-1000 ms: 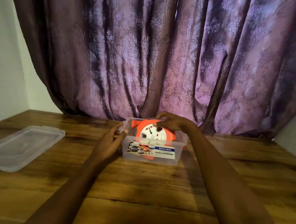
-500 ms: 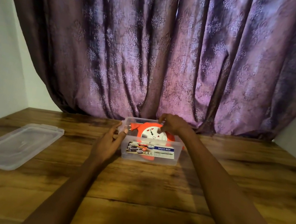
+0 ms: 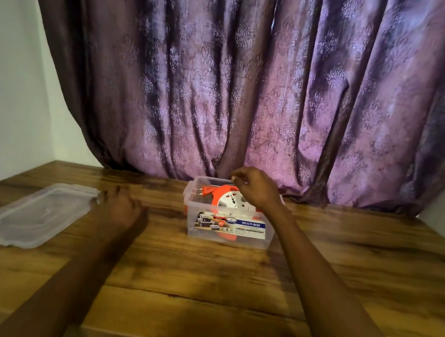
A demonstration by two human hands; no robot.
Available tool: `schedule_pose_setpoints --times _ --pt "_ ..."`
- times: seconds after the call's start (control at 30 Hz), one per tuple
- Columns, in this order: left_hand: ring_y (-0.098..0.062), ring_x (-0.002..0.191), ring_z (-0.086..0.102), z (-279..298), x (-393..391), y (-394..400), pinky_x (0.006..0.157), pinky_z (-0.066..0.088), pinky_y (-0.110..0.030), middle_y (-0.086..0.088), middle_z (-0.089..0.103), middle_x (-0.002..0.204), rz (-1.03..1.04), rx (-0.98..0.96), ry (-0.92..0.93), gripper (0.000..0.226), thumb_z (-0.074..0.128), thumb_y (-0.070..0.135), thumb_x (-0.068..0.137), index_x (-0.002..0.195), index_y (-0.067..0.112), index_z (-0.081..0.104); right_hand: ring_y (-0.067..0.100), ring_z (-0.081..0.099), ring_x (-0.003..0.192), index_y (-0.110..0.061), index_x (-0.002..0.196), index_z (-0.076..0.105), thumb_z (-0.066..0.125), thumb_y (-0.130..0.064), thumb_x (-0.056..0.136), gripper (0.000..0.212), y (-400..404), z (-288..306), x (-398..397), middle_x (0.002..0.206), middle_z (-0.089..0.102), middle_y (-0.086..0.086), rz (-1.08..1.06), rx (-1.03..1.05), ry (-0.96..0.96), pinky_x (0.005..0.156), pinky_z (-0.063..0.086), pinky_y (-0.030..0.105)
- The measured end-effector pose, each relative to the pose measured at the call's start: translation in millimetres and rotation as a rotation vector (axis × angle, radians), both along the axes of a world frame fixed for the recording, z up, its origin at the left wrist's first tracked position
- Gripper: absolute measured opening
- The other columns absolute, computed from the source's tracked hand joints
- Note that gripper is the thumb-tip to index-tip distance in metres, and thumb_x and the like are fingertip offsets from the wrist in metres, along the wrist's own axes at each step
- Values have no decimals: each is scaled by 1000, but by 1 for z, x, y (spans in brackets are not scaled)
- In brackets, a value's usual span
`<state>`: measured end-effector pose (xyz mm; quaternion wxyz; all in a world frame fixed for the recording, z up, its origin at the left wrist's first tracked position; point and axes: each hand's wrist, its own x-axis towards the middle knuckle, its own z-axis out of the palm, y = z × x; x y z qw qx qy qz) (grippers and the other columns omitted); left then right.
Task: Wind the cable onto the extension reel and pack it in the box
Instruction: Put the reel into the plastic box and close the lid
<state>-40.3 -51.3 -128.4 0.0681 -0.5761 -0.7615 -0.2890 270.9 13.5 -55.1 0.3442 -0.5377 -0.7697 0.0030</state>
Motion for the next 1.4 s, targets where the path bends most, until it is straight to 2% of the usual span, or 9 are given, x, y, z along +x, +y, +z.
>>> schedule_pose_setpoints --times 0.13,0.3,0.5,0.67,0.8,1.03,1.1,1.23,1.4 --pt "-47 148 20 -19 -72 -11 120 2 -66 -20 28 161 243 -278 84 66 32 48 99 150 8 33 17 68 93 -30 109 73 61 -34 94 20 2 3 -23 106 75 -3 68 -14 38 76 48 29" --pt "-37 111 58 -25 -103 -25 97 47 -54 -17 61 124 188 -166 74 39 45 40 100 126 11 52 21 70 93 -29 105 74 59 -38 94 21 5 -3 -42 100 76 -2 88 -77 38 78 53 34" --pt "-22 72 57 -21 -86 -21 67 47 -40 -2 60 90 -14 177 12 25 50 46 98 100 21 45 19 70 96 -29 106 74 58 -35 95 21 4 -5 -45 100 77 -4 89 -98 92 83 54 36" --pt "-40 85 69 18 -49 -2 69 49 -43 -13 70 105 -299 333 56 23 55 30 99 117 16 53 21 66 106 -33 139 52 59 -32 95 45 0 -3 -33 133 63 0 143 63 104 87 55 42" --pt "-25 102 72 49 1 2 79 55 -34 -4 71 122 -656 424 279 31 55 31 98 119 10 62 23 59 118 -41 154 20 66 -30 92 78 -2 -7 -24 162 25 -7 174 235 -29 91 50 45" --pt "-23 100 70 66 50 6 81 57 -38 -5 72 114 -823 474 363 43 49 48 97 114 11 65 24 55 128 -28 122 68 76 -18 83 42 -18 -2 19 143 56 2 30 476 -68 97 48 49" --pt "-20 97 67 66 51 12 80 52 -34 -2 71 108 -754 498 242 54 46 61 91 108 14 65 24 58 125 -23 118 71 76 -8 78 42 -20 -3 35 142 57 4 68 467 23 98 50 42" --pt "-27 96 67 66 49 21 78 56 -38 -11 67 113 -768 481 -365 52 48 64 86 118 24 58 11 55 125 -24 116 68 70 7 77 50 -24 1 68 141 56 -8 72 372 240 99 52 38" --pt "12 101 61 68 65 23 84 49 -7 27 66 112 -850 652 -688 30 43 53 99 122 43 59 -4 66 83 -44 108 54 65 -47 90 21 -36 9 77 105 66 -26 39 354 453 62 56 23"
